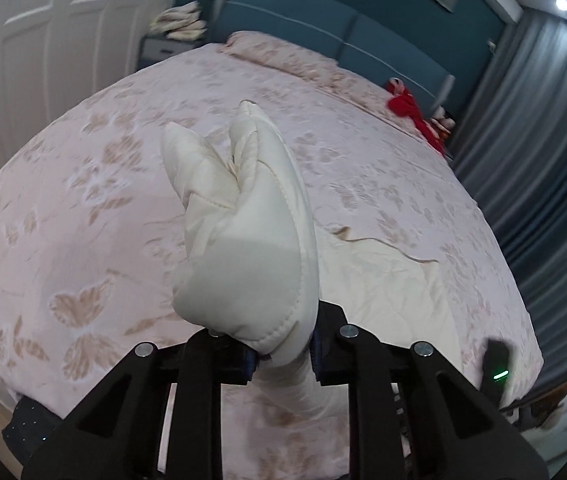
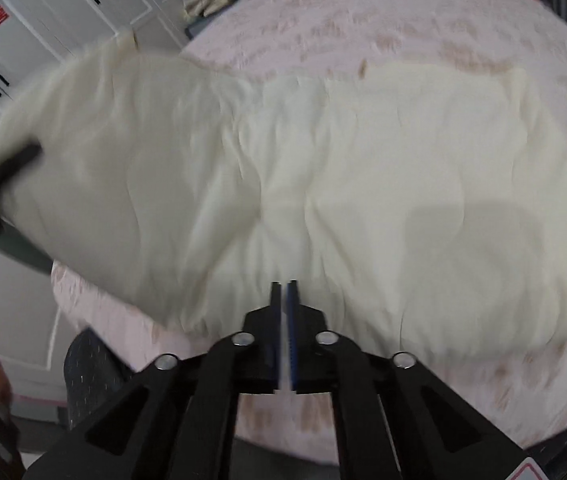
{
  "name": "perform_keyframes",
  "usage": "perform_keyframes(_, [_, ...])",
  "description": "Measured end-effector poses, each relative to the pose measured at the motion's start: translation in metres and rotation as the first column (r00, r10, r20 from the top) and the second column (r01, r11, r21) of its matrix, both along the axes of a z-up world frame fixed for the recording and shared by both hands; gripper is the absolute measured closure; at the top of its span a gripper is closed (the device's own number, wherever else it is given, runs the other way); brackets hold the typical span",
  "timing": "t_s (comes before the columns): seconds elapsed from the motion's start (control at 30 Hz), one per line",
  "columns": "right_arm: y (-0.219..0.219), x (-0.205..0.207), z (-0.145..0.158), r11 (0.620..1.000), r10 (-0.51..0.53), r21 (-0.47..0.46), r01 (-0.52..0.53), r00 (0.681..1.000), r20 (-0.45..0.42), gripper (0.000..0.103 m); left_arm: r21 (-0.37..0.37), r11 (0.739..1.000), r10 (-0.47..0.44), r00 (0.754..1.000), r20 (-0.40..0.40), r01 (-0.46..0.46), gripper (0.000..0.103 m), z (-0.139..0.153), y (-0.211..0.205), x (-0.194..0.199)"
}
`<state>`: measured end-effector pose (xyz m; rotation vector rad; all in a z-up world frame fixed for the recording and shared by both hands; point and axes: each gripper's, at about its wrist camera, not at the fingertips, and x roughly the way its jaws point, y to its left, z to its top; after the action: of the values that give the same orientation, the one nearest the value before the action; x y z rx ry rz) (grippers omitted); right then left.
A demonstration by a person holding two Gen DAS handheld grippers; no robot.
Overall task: Fold large clothes
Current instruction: 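Lift the gripped edge with both grippers and fold it over the jacket, then lower the folded edge with both grippers and open them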
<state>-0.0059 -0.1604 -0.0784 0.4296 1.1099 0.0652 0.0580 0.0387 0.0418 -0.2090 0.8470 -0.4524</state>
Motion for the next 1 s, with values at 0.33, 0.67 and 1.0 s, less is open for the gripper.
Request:
perform_keyframes(0.33, [-0.008, 0.008, -0.054, 0.984, -0.049, 0.169, 0.053, 0.998, -0.029, 0.103, 0.074, 0.981, -0.181, 0.983, 0.041, 0.178, 0.085, 0.012, -0.081, -0.037])
perform_keyframes(0.67, [-0.074, -0.065, -0.001, 0.971, -0.174, 0.164, 0.171, 0.985, 0.004, 0.103, 0.114, 0.923, -0.366, 0.93, -0.034, 0.368, 0.085, -0.015, -0.182, -0.053])
perform_keyframes(1.0, [-0.147, -0.123, 0.032, 0.957, -0.283, -0.074, 0.281, 0.959, -0.021, 0.103, 0.218, 0.867, -0.42, 0.893, -0.165, 0.448, 0.085, -0.088, -0.259, -0.073])
